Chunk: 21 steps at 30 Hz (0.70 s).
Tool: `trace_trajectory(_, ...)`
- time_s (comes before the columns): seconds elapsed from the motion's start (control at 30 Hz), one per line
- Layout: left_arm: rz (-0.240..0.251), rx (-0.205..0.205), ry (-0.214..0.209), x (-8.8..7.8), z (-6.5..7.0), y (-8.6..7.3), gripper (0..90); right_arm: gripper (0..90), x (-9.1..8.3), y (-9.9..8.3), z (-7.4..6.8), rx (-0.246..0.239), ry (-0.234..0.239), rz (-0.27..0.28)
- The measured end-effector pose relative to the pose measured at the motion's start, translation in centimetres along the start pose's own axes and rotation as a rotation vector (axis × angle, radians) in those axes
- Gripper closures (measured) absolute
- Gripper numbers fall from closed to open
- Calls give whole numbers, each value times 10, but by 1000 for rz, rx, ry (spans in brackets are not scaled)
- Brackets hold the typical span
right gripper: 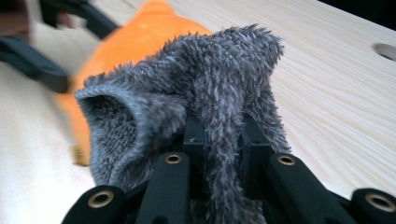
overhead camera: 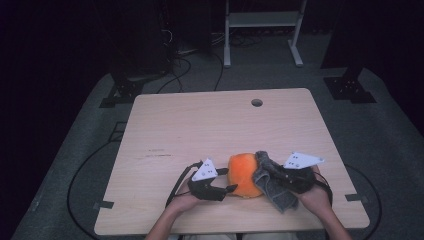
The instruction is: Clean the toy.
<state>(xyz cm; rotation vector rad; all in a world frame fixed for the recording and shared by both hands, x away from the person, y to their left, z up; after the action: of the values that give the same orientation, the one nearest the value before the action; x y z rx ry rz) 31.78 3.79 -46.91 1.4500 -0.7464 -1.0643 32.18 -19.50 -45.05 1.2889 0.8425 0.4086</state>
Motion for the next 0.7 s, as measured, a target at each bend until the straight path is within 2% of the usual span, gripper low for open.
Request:
trace_trajectory(0.03, -11, 10, 15, 2, 0, 1, 443, 758, -1, -1, 2, 9, -14, 0)
trace_trajectory(0.1, -19, 21, 24, 4, 1, 1, 455, 758, -2, 0, 1, 6, -18, 0)
trace_trajectory(0.13, -25, 32, 36, 6, 1, 1, 464, 758, -5, 3, -1, -8, -22, 3)
trace_trajectory(0.17, -20, 26, 36, 7, 2, 1, 473, 760, -12, 11, -9, -62, -18, 17)
trace_trajectory(0.2, -20, 26, 36, 7, 2, 1, 473, 760, -12, 11, -9, -62, -18, 17)
trace_trajectory(0.3, -7, 4, 36, 8, 2, 2, 474, 761, -17, 23, -31, -112, 64, 55)
trace_trajectory(0.37, -6, 6, 35, 10, 3, 2, 472, 760, -10, 22, -46, -144, 106, 39)
trace_trajectory(0.4, -18, 20, 42, 10, 2, 1, 468, 759, -2, 19, -54, -175, 124, 14)
trace_trajectory(0.47, -31, 31, 50, 10, 1, -2, 462, 759, 5, 14, -60, -201, 135, -7)
trace_trajectory(0.5, -30, 11, 50, 9, -1, -2, 459, 760, 4, 14, -57, -183, 136, -4)
trace_trajectory(0.57, -30, 1, 51, 9, -1, -3, 459, 760, 2, 13, -53, -184, 123, -5)
trace_trajectory(0.6, -35, 5, 53, 10, -1, -4, 459, 760, -1, 12, -48, -179, 107, -10)
trace_trajectory(0.63, -45, 19, 52, 11, 0, -6, 459, 760, -5, 9, -35, -151, 77, -12)
trace_trajectory(0.67, -45, 19, 52, 11, 0, -6, 458, 760, -5, 9, -35, -151, 77, -12)
trace_trajectory(0.7, -58, 26, 50, 12, 2, -8, 457, 759, -9, 8, -24, -118, 41, -11)
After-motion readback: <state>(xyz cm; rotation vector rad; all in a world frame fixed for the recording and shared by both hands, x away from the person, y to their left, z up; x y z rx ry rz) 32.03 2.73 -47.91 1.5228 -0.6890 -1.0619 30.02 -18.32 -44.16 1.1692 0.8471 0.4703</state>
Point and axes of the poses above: each handheld gripper's, and its own axes: x roughly forward along the jaws, y roughly out of its top, z roughly to its right, the point moved 5 cm from there along x, roughly forward along the jaws, and after that the axes turned 15 degrees about z, right-handed, at the moved point
